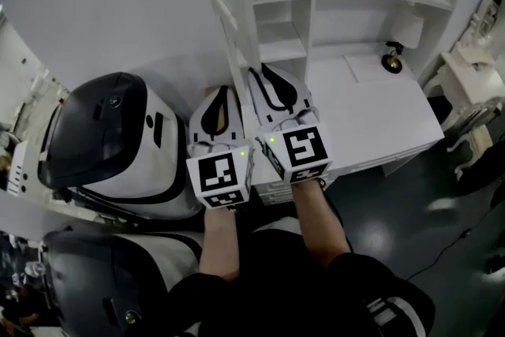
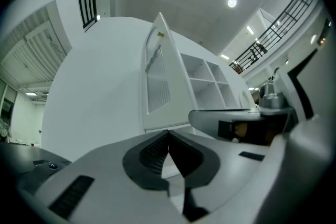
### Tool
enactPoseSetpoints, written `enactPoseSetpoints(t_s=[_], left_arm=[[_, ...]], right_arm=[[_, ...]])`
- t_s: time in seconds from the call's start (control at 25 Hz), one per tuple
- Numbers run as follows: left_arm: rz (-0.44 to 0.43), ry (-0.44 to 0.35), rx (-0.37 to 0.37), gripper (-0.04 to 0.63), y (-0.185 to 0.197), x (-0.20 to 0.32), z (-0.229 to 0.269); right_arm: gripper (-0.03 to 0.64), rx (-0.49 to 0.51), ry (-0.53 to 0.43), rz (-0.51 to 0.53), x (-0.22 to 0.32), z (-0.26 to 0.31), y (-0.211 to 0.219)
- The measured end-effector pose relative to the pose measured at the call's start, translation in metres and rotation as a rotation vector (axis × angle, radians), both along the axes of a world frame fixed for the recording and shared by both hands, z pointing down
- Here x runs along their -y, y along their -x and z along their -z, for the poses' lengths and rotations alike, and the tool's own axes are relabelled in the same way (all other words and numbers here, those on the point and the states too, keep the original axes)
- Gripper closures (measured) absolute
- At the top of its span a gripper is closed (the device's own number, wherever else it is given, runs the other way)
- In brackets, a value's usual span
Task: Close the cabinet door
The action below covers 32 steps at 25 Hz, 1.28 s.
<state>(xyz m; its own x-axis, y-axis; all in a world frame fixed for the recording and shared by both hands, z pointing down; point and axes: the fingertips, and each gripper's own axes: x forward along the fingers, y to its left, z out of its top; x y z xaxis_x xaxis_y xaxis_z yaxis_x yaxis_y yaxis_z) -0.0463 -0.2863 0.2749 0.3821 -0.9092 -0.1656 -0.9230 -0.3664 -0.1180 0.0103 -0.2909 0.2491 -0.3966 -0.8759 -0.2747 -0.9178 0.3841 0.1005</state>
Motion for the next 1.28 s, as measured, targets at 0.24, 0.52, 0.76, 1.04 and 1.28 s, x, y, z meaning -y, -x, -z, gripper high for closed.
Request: enactPoseSetpoints(t_s=[0.24,0.52,0.76,1.04,1.28], left_arm=[[-0.023,-0.011,0.0,0.583,-0.03,0.014,0.005],[-0.053,0.004,-0.003,0.583,-0.063,0.03,0.001],[-0.064,0.035,-0.013,0.583,-0.09,0.047,-0.005],[-0.061,0.007,-0.007,0.583,-0.118,0.072,0.004],[-0.032,-0.006,-0.038,0.583,-0.137,0.097,0.013]], right_arm=[[0.54,0.032,0.007,0.021,0.003,0.001,-0.025],[0.541,0.087,0.0,0.029,0.012,0.003,-0.059],[0.541,0.109,0.014,0.043,0.027,0.002,-0.092],[0.54,0.122,0.042,0.067,0.052,-0.002,-0.126],[0.537,0.116,0.054,0.105,0.073,-0.001,-0.152]])
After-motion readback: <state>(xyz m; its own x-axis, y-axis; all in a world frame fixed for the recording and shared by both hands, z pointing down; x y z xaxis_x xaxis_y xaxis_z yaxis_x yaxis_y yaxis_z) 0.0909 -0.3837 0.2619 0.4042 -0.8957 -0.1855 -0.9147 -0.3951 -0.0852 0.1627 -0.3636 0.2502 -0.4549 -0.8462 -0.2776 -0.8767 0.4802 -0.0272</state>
